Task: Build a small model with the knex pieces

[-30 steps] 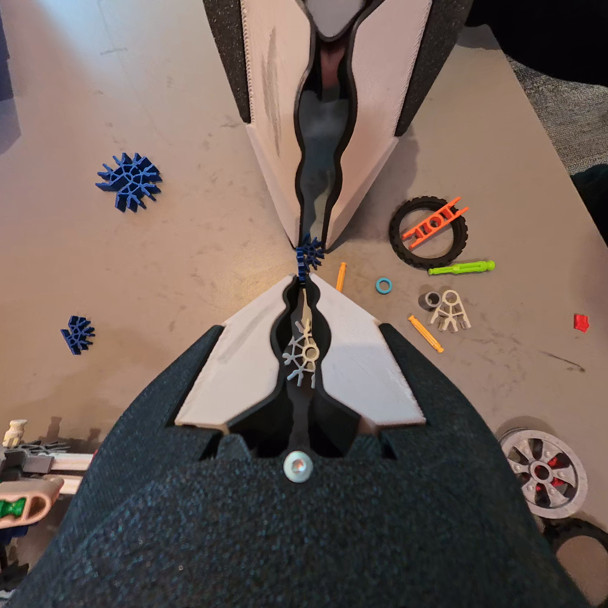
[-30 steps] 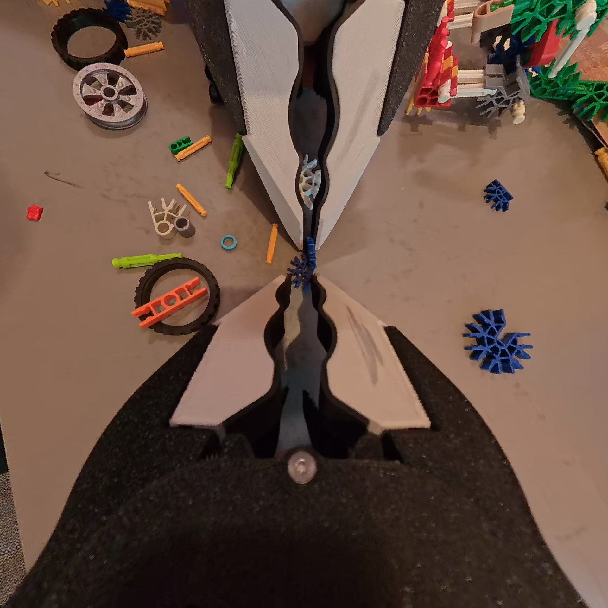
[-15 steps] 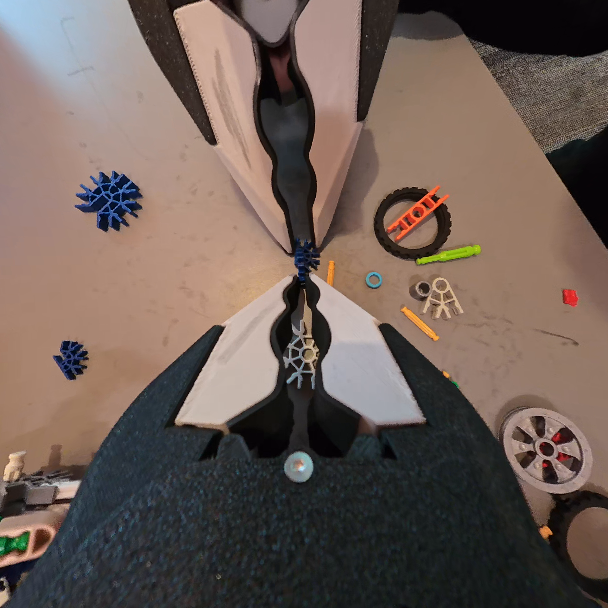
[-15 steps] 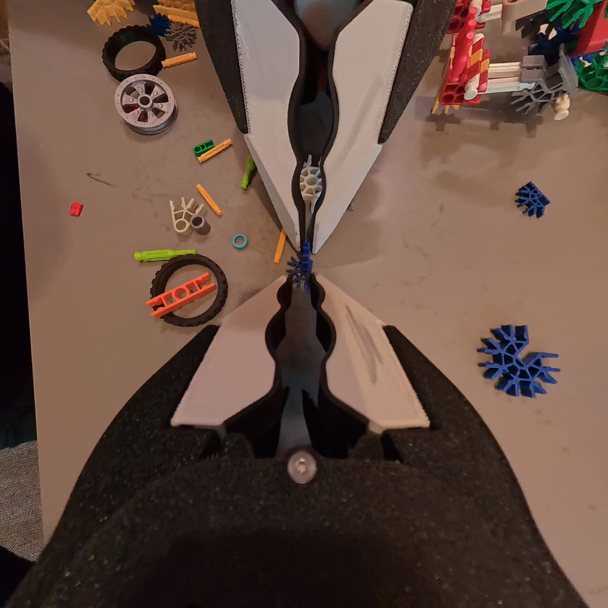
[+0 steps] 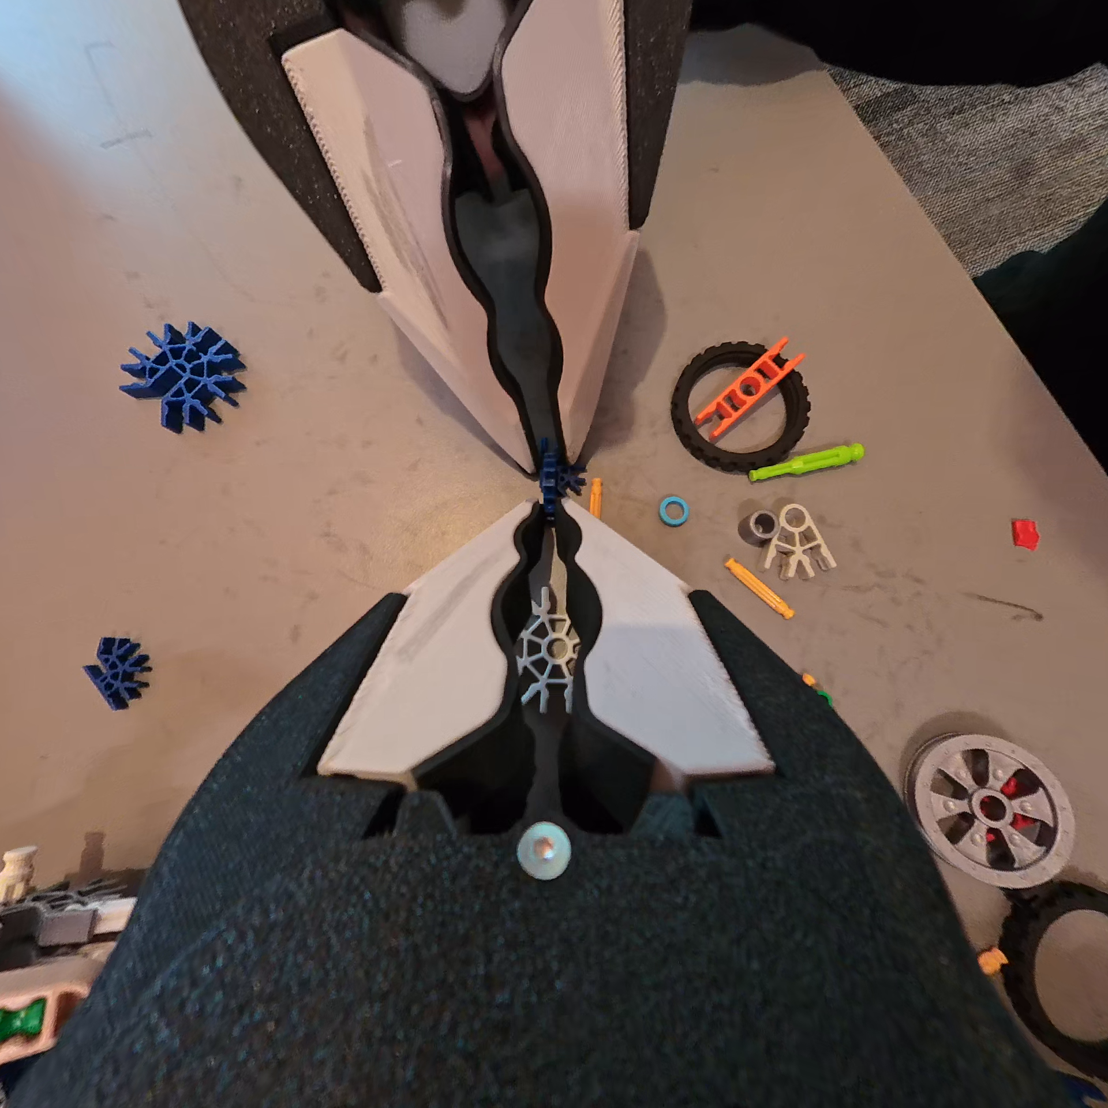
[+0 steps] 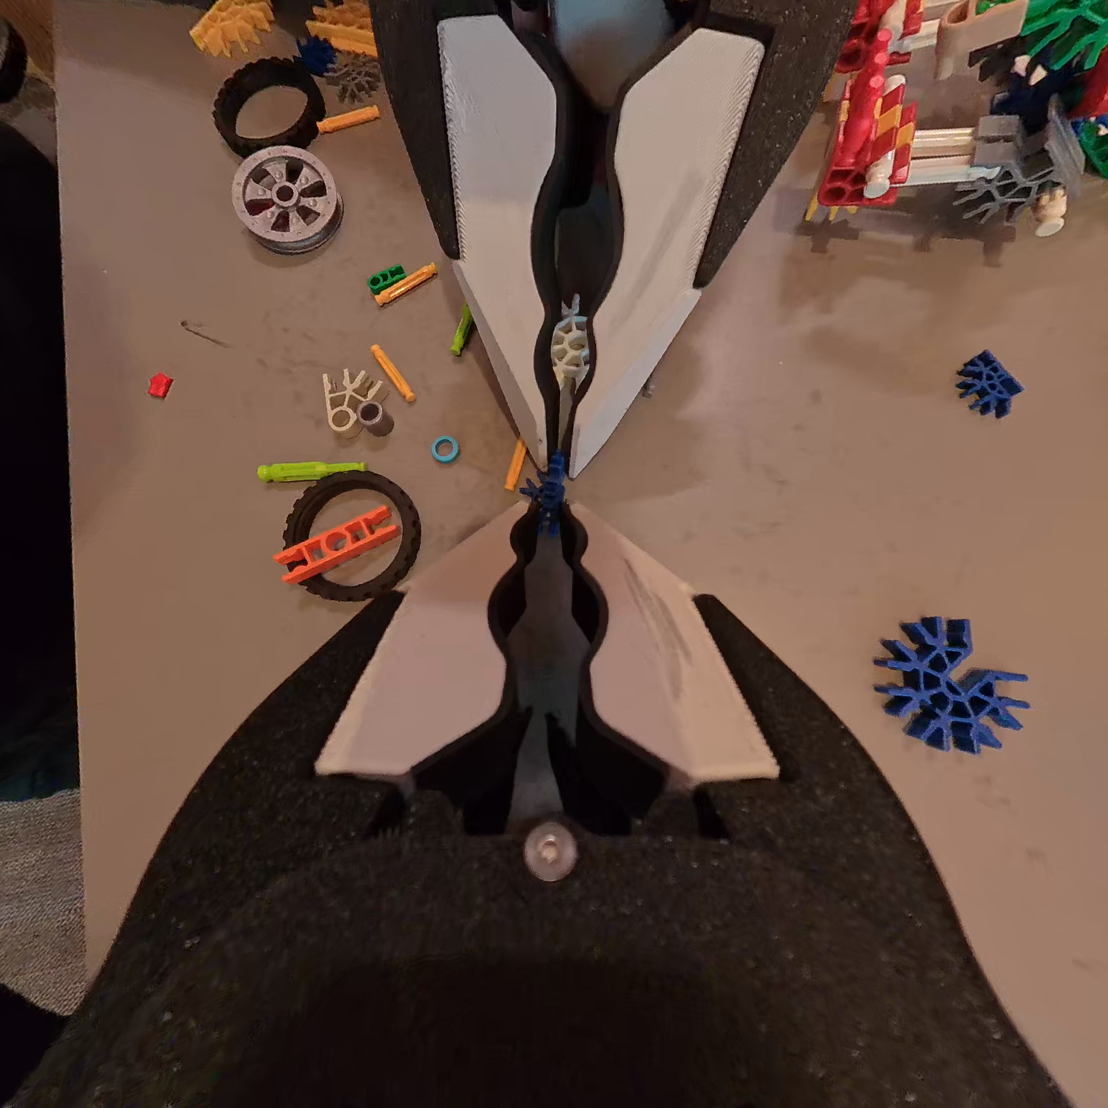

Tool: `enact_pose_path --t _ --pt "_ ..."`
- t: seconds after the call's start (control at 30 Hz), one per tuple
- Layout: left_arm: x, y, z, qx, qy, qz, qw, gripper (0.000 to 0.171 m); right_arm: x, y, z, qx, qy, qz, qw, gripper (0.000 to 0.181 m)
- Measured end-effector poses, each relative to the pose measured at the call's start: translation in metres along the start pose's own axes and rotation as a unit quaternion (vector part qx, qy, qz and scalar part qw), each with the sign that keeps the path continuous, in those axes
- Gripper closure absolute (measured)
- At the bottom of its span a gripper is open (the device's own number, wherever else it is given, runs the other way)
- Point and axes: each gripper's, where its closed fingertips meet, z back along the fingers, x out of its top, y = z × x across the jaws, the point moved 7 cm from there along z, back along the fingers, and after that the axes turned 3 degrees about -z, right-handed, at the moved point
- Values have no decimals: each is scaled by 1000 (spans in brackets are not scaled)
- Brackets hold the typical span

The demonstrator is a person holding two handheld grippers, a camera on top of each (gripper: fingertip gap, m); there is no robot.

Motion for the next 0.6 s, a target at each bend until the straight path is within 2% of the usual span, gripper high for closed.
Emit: enact_pose_path --t 0.2,0.33,0.47,0.6 --pt "1 0 -1 6 0 0 1000 171 0 2 10 -38 0 -9 999 160" --pt "1 0 -1 4 -3 3 1000 171 -6 6 10 -58 17 -9 998 163" --pt "1 0 -1 5 0 4 1000 171 -6 9 6 -63 5 3 998 175" --pt "2 0 -1 5 5 3 1000 171 -4 9 5 -60 8 12 998 175"
